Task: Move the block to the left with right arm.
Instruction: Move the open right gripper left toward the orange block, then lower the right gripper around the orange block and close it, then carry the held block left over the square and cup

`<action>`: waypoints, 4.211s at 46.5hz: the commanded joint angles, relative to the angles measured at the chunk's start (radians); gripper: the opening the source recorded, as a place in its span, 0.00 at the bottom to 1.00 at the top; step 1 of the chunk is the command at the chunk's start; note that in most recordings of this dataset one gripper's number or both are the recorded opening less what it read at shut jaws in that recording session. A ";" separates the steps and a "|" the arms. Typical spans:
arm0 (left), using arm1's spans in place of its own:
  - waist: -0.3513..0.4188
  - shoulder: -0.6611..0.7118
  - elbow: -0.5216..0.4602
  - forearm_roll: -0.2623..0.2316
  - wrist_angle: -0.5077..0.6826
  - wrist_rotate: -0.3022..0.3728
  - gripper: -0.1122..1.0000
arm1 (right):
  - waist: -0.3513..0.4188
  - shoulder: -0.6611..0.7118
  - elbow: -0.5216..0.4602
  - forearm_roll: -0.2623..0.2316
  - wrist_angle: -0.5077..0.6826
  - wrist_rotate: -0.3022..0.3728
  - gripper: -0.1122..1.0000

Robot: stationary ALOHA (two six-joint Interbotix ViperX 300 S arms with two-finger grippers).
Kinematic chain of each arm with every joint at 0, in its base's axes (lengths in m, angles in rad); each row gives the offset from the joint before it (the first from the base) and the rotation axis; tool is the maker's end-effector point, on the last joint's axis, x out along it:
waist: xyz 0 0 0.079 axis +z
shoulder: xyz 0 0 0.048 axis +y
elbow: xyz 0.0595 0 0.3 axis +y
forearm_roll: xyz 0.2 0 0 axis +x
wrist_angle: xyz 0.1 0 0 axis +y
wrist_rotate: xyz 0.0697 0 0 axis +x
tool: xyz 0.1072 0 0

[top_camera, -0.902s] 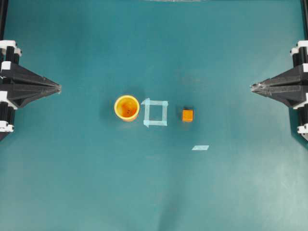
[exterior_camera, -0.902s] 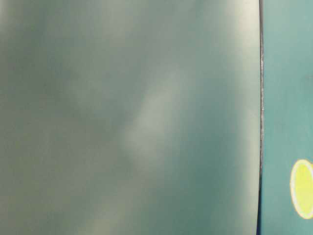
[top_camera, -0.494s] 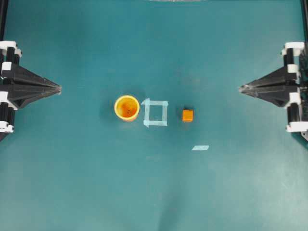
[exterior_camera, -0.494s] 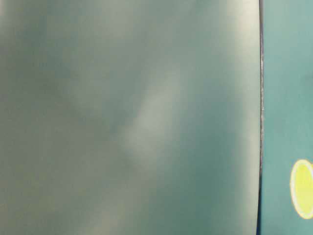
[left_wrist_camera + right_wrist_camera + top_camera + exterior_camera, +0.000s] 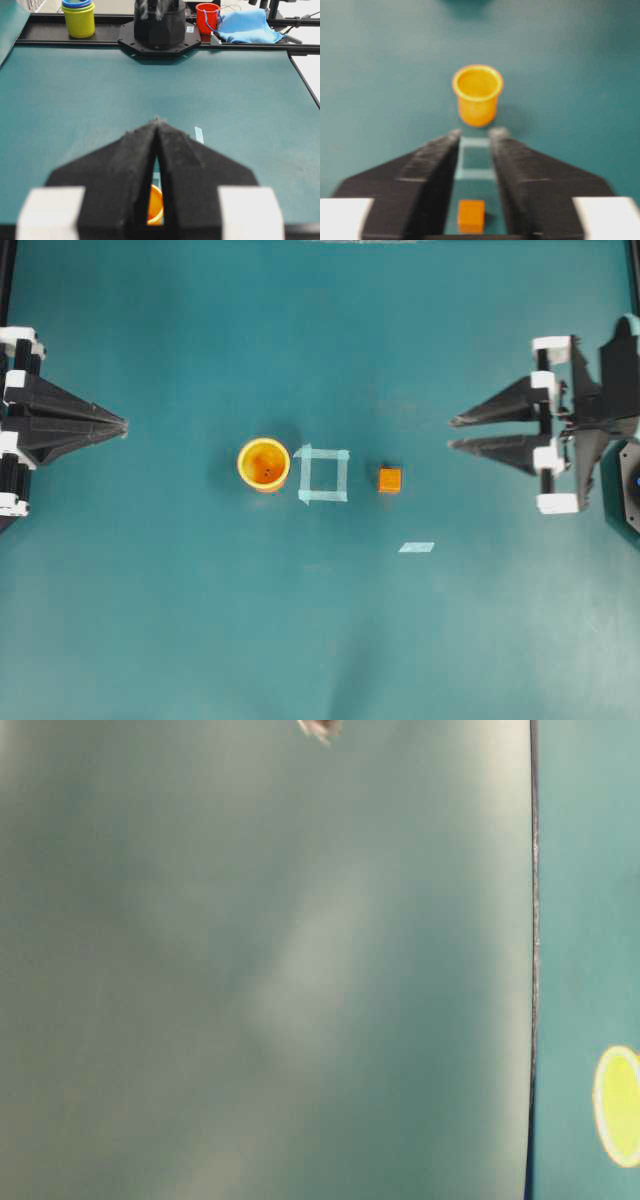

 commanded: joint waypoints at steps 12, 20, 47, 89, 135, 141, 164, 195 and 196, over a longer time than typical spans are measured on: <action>-0.002 -0.114 -0.025 0.005 0.114 0.018 0.10 | -0.002 0.195 -0.104 0.005 0.018 0.008 0.54; -0.003 -0.279 -0.014 0.006 0.252 0.020 0.10 | 0.005 0.321 -0.156 0.003 0.063 0.021 0.56; -0.003 -0.495 0.037 0.006 0.426 0.017 0.10 | 0.041 0.503 -0.155 0.009 0.067 0.075 0.63; -0.002 -0.495 0.043 0.006 0.428 0.015 0.10 | 0.051 0.609 -0.179 0.008 0.071 0.087 0.67; -0.003 -0.495 0.046 0.006 0.430 0.015 0.10 | 0.002 0.675 -0.264 -0.044 0.110 0.072 0.67; -0.002 -0.495 0.046 0.006 0.430 0.015 0.10 | 0.002 0.675 -0.256 -0.044 0.123 0.072 0.67; -0.002 -0.495 0.046 0.006 0.439 0.015 0.10 | 0.000 0.678 -0.258 -0.041 0.150 0.078 0.46; -0.003 -0.514 0.029 0.006 0.471 0.006 0.10 | 0.008 0.525 -0.646 -0.044 0.515 0.071 0.46; -0.002 -0.514 0.029 0.006 0.471 0.006 0.10 | 0.008 0.532 -0.667 -0.044 0.509 0.069 0.46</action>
